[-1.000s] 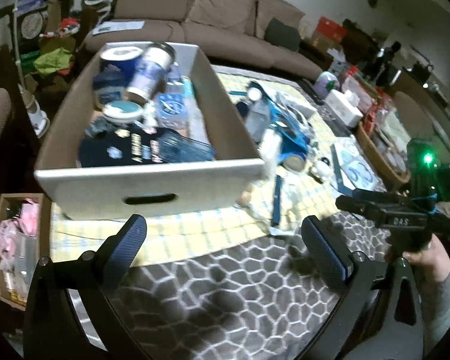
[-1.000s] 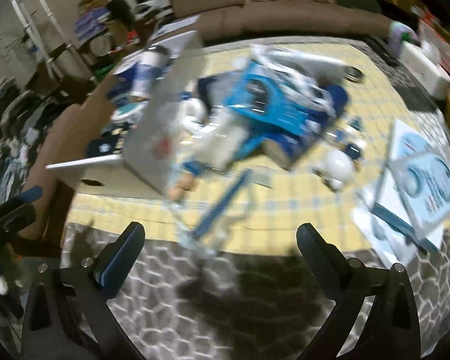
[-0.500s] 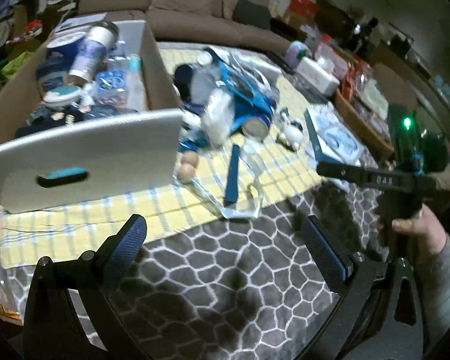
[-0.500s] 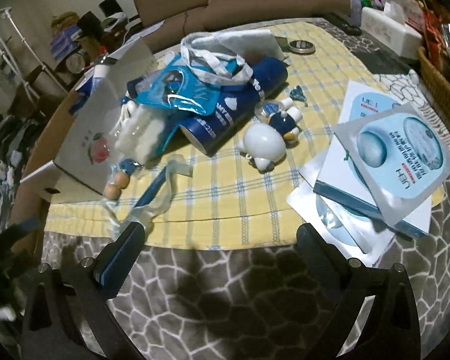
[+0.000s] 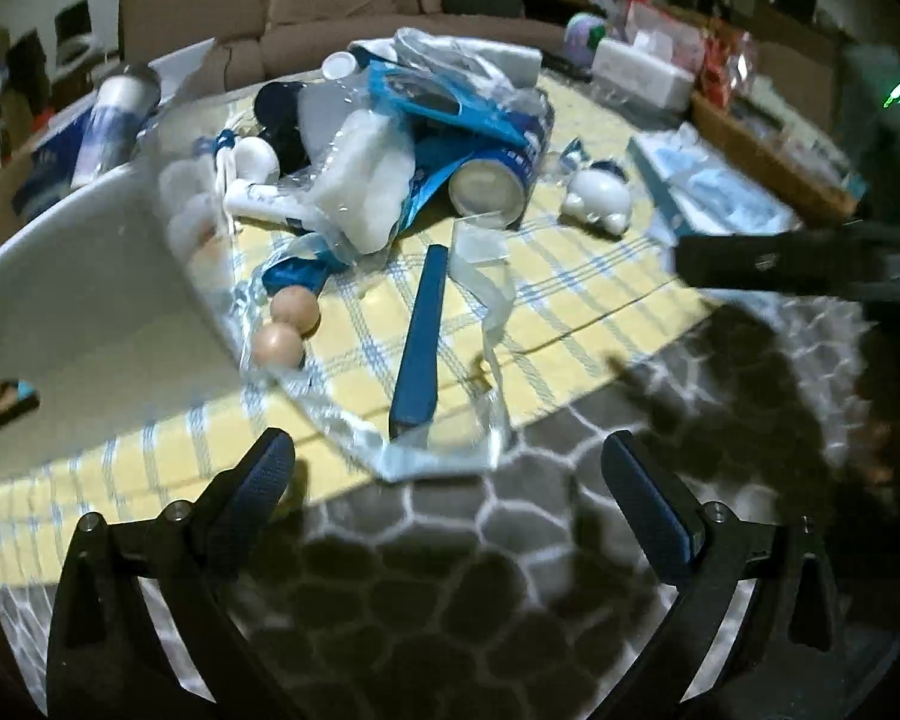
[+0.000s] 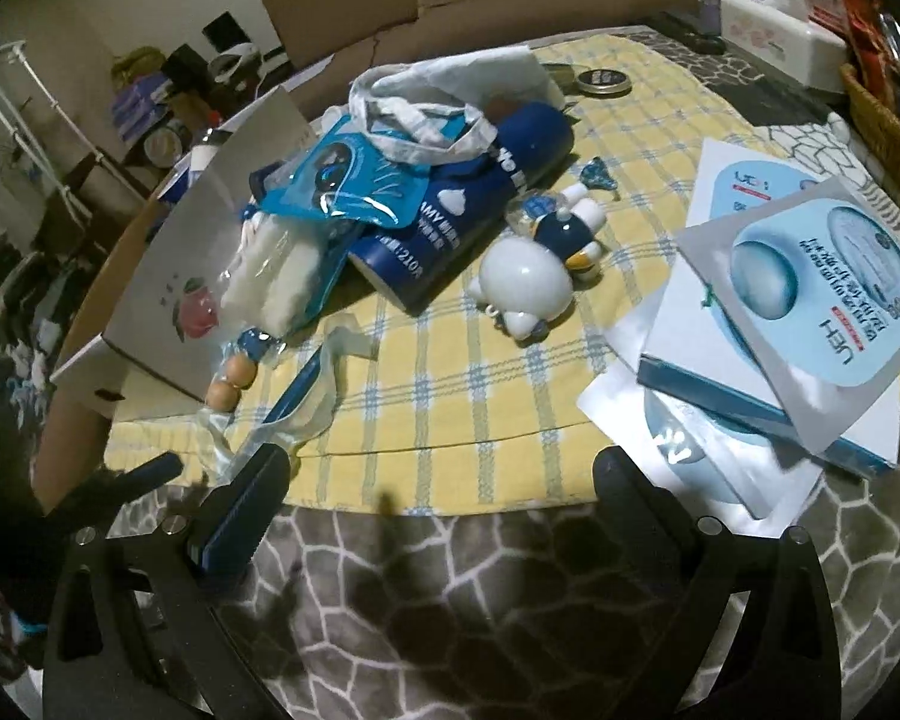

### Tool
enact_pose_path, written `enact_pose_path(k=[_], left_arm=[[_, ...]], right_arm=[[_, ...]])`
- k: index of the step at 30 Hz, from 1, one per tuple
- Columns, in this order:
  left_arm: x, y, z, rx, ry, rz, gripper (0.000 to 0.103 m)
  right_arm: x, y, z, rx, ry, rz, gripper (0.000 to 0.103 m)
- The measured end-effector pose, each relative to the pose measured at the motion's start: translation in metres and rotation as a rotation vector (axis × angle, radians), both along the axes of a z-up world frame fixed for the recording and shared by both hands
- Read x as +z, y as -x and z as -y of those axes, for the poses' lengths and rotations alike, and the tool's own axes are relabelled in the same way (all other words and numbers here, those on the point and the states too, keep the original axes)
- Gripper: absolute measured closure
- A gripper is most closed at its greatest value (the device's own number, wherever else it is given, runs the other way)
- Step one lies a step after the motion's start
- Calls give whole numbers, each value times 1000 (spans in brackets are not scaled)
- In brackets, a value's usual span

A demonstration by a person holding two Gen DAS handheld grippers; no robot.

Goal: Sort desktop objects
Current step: 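Grasp the clear plastic bag with the left gripper while the right gripper grasps the dark blue pen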

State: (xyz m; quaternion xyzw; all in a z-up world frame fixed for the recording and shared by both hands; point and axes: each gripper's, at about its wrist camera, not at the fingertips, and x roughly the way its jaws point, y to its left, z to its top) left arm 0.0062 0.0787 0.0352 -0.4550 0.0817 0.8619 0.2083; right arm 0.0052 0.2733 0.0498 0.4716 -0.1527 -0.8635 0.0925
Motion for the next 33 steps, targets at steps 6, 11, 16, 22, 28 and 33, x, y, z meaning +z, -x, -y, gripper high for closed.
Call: enact_pose_path(k=[6,11,16,22,28,33], left_arm=[[-11,16,-4,16,14,14,59],[8,21,16,-11,-135,76,87],[51,21,40,-4,-314,76,94],[131,22,56,-47,-433,-18,94],[202,18,81,-69,-554,-99,94],[239,7,107,-65,-598,-160,94]], right_arm=[[-4,-3,-8,5,-20,11,0],[-8,-3,-13,7,-14,21,0],[-5,-3,-11,17,1,9,0],[-6,-2,-2,36,-9,10,0],[-3,-3,0,43,26,-11,0],[3,3,25,105,27,-49,1]])
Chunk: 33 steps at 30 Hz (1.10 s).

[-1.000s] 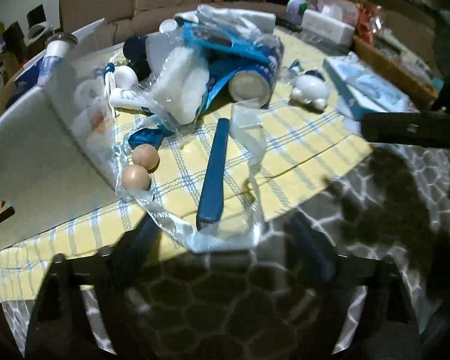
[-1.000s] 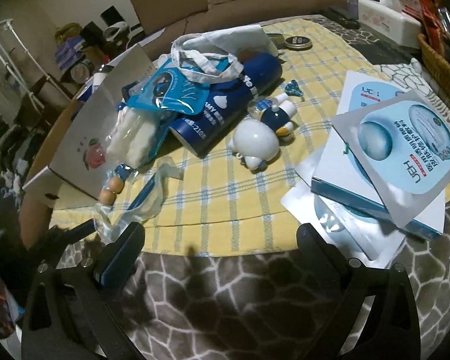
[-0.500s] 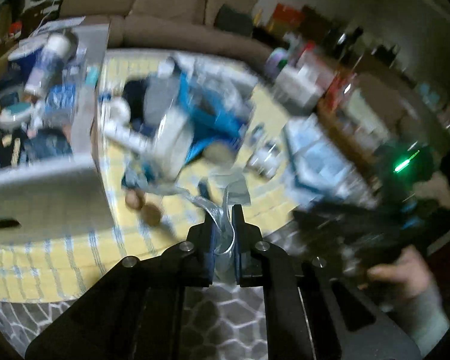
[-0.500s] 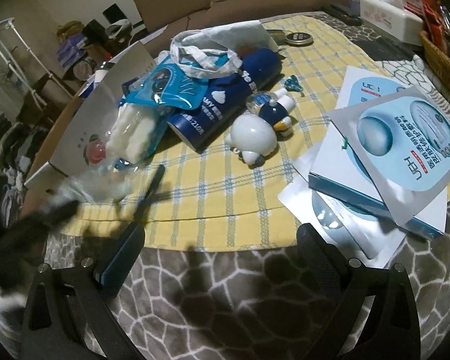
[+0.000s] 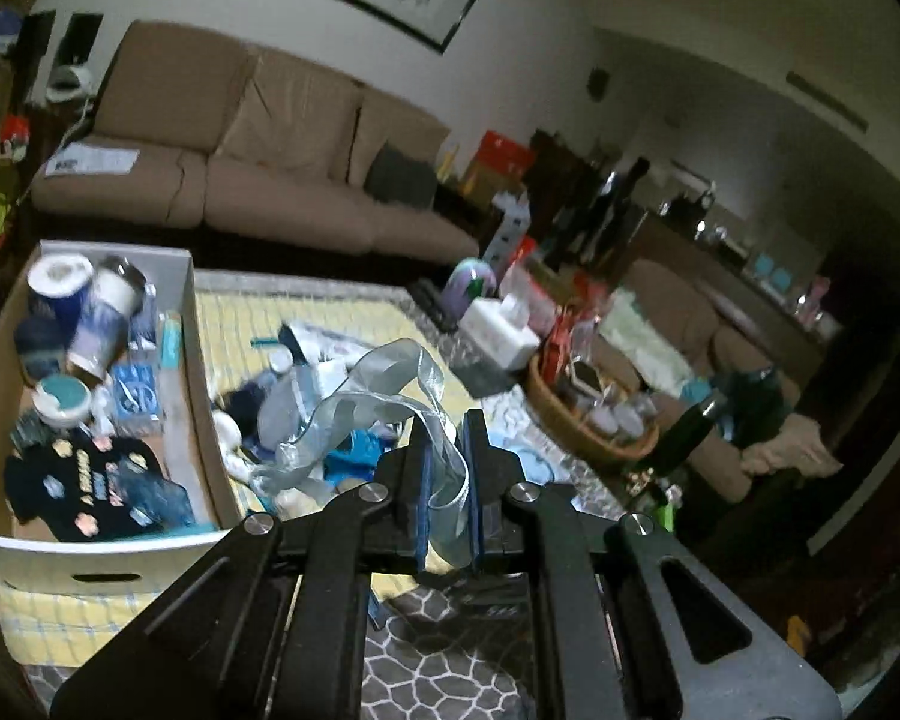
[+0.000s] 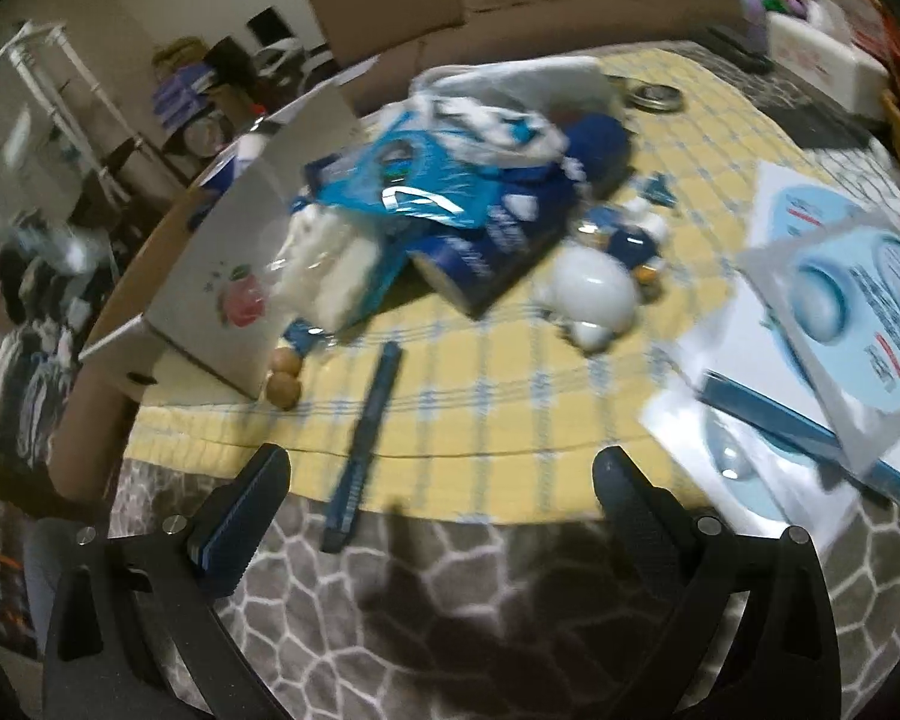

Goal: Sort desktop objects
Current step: 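Grasp the clear plastic bag with the left gripper while the right gripper grasps the dark blue pen, then carry the plastic bag and dark blue pen over the cardboard box with both grippers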

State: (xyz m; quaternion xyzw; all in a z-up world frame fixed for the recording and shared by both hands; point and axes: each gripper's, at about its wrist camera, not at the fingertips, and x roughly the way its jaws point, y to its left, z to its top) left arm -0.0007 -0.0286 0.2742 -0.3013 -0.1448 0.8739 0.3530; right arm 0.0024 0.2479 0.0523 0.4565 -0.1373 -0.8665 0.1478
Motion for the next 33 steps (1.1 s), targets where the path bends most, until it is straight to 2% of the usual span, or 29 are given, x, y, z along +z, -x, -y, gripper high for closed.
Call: enact_pose_path(k=[1,4,5,6,8,10,11,12,14,16,19,21,28,31,33], left_arm=[[4,-1,4,0,-10,-4,94],[10,-5,16,5,-29,-10,94],[11,-6,19,9,-31,-11,94],[10,-7,22,10,-31,-12,94],[8,-9,29,16,-32,-9,94],[4,-12,35,19,-31,-1,94],[3,-12,38,23,-29,1,94],[2,-12,42,23,-27,4,94],[1,-13,50,31,-27,7,94],[2,-13,59,40,-35,8,94],[4,-8,71,50,-51,13,94],[7,-3,79,61,-47,8,94],[19,27,116,121,-17,7,94],[12,47,130,160,17,23,94],[1,63,139,186,37,50,94]], right_arm=[[-2,3,12,23,-9,3,3],[-12,13,42,79,-52,24,23],[-16,16,51,91,-79,26,31],[-21,20,63,98,-125,28,35],[-31,27,76,92,-183,31,36],[-35,31,84,77,-223,2,41],[-36,32,87,72,-258,-6,56],[-36,31,91,71,-305,-23,78],[-35,29,95,105,-306,-29,91],[-33,28,98,126,-316,-28,91],[-24,28,90,125,-220,-7,91],[-13,26,87,118,-203,-23,91],[55,24,102,151,-153,-109,91],[89,35,125,198,-100,-145,91],[102,43,142,230,-70,-154,91]])
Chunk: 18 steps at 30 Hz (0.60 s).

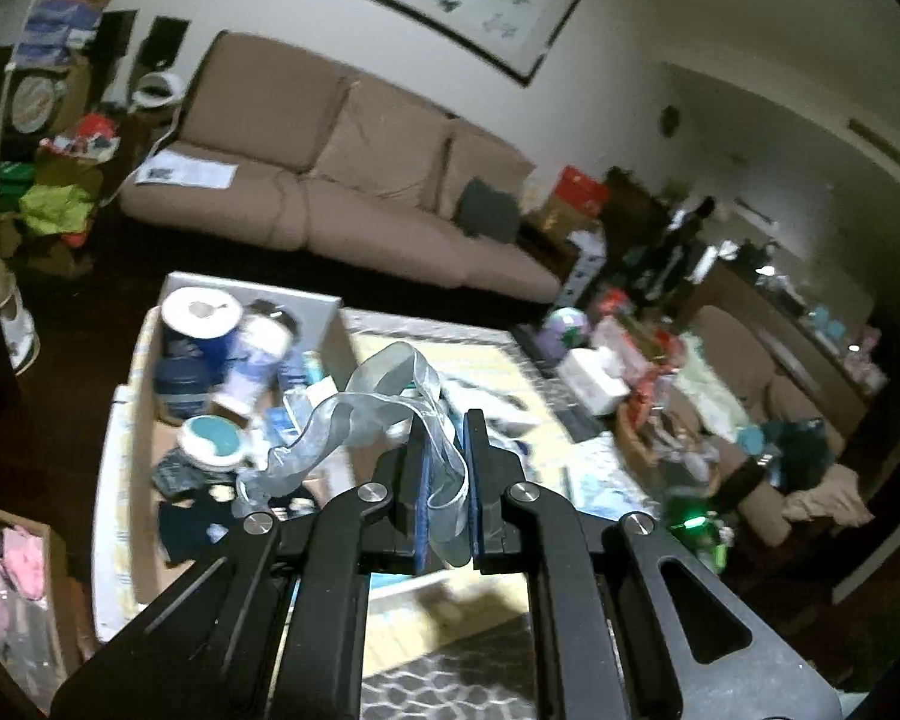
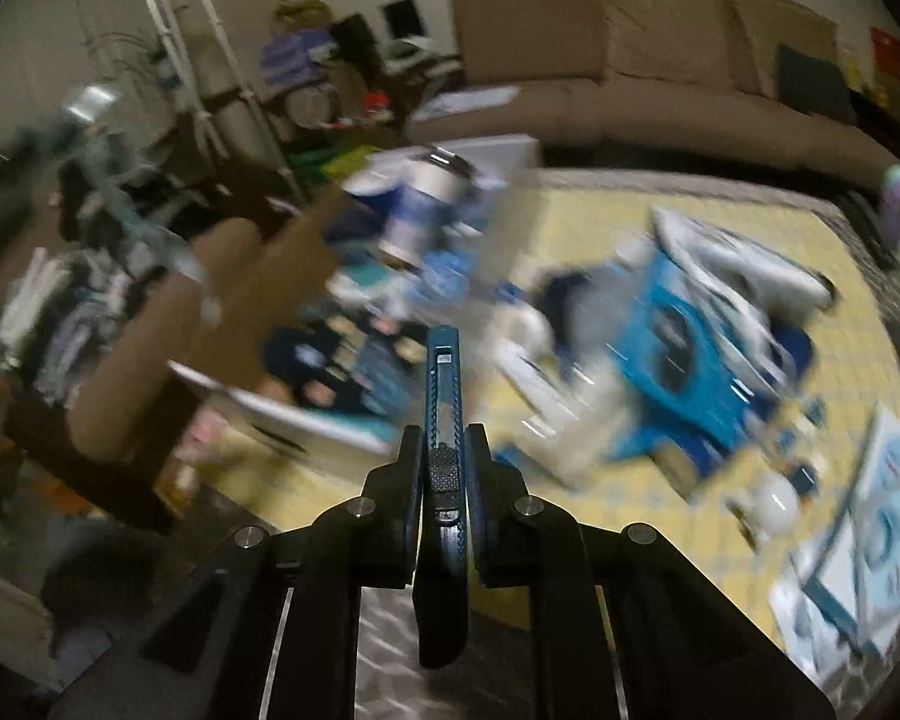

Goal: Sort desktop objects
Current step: 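Carry the plastic bag and dark blue pen over the cardboard box with both grippers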

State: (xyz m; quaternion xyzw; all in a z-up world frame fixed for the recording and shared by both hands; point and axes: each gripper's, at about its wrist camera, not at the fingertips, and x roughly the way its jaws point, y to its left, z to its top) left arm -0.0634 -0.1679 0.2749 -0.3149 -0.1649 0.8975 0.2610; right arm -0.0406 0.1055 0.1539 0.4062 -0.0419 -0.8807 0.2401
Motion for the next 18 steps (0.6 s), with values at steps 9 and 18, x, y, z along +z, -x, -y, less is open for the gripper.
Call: enact_pose_path(k=[9,18], left_arm=[[-78,54,23,76,62,168,87],[-107,49,60,171,18,217,20]], right_arm=[[-8,67,111,83,56,47,91],[-50,101,132,-24,68,137,53]])
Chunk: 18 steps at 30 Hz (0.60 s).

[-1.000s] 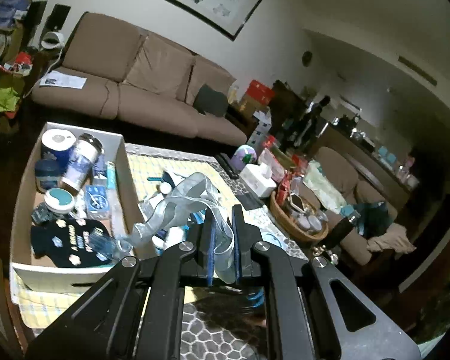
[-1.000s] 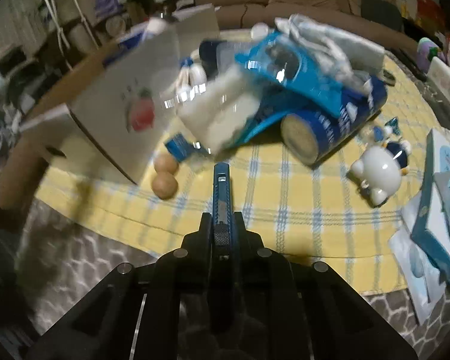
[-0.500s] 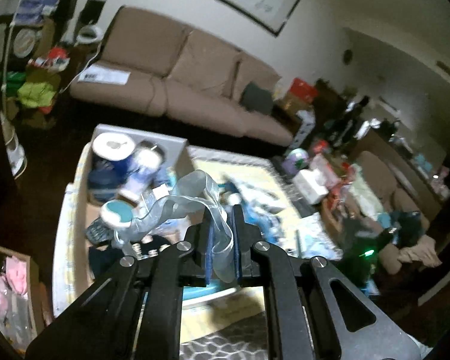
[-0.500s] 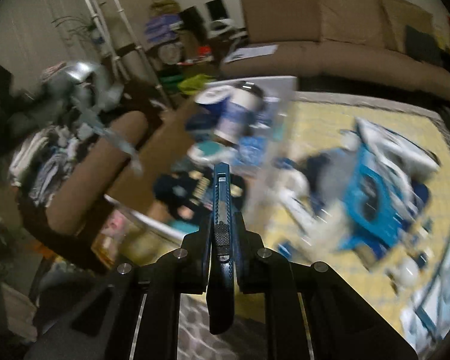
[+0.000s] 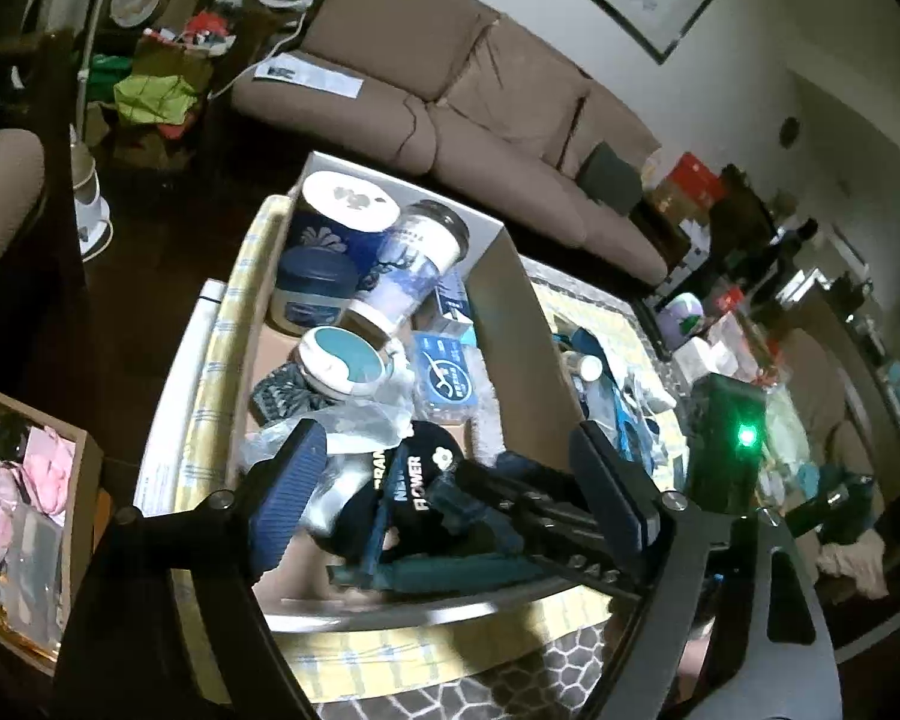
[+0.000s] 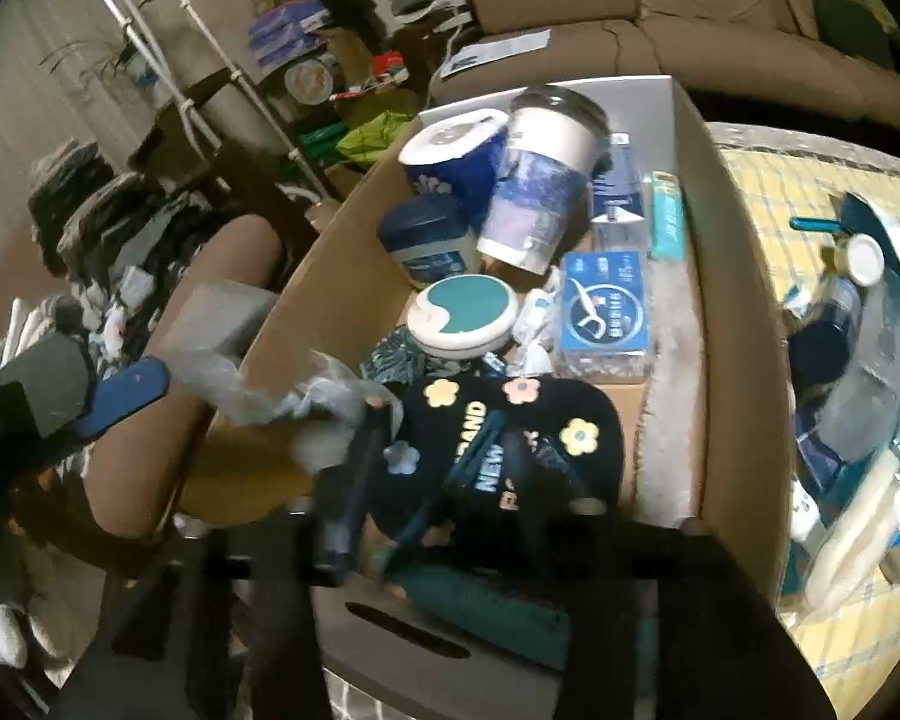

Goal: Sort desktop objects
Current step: 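Carry the plastic bag and dark blue pen over the cardboard box with both grippers, then open both grippers to drop the plastic bag and pen into the box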

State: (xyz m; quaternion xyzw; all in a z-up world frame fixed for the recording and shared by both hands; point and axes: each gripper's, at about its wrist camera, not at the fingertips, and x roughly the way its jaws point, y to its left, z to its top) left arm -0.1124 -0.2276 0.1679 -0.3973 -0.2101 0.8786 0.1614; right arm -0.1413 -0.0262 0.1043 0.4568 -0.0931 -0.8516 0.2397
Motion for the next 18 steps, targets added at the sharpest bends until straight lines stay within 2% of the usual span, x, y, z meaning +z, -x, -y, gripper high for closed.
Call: enact_pose_path(k=[5,10,12,16,18], left_arm=[[6,-9,4,13,-13,-13,13],[16,-21,-12,-8,-1,-26,1],[20,-27,-25,-27,14,-31,0],[26,-35,-52,-51,120,-36,0],[29,-41,-64,-52,201,-49,0]], right_arm=[[14,-12,-23,-16,5,-30,51],[37,-30,-54,-44,-19,-79,35],[42,-37,-65,-56,-37,-93,28],[47,-50,-90,-94,-74,-97,21],[49,-56,-101,-117,-78,-102,15]])
